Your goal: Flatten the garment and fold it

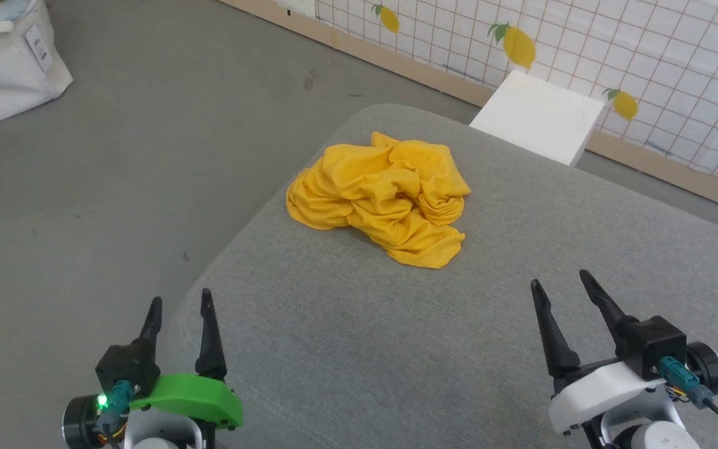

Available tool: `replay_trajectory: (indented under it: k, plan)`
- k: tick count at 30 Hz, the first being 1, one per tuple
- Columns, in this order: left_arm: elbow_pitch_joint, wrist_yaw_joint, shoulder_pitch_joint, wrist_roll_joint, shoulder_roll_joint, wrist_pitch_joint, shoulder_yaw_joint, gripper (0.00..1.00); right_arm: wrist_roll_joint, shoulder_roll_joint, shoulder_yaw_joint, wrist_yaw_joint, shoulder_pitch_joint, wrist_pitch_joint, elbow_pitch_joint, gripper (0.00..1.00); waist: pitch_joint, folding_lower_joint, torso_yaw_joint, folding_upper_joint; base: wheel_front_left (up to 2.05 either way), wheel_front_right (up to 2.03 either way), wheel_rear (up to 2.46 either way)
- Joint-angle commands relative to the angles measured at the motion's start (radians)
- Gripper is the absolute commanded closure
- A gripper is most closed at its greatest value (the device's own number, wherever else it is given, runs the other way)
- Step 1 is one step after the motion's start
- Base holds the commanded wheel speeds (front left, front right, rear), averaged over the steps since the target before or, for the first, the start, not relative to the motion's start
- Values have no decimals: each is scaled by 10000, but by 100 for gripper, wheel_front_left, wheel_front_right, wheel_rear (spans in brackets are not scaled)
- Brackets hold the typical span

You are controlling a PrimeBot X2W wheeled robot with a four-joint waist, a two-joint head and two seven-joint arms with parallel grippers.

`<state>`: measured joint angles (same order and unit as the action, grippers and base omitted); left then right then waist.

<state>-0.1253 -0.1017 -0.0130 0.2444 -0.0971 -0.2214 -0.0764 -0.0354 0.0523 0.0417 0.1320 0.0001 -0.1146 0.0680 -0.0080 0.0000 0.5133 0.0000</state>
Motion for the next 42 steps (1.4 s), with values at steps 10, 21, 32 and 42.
replay_trajectory:
  k: [10,21,32,42]
  plan:
    - [-661,974,-3299,831,-505,1083,-397,0,443,-19,-24,-13,-1029,169,-584,0,2199,0,-1060,0,0,0,0]
    - [-2179,1698,-7856,2242,-1695,4599,31,0,732,-20,213,-13,-2245,32,-813,0,4754,0,-2858,0,0,0,0]
    - [-3531,367,-8844,3258,-2470,9085,615,0,439,-20,403,-13,-3247,-497,-427,0,6206,0,-4224,0,0,0,0]
    - [-3520,-454,-7445,3623,-2440,10010,943,0,352,-20,200,-13,-3402,-808,-76,0,6117,0,-4427,0,0,0,0]
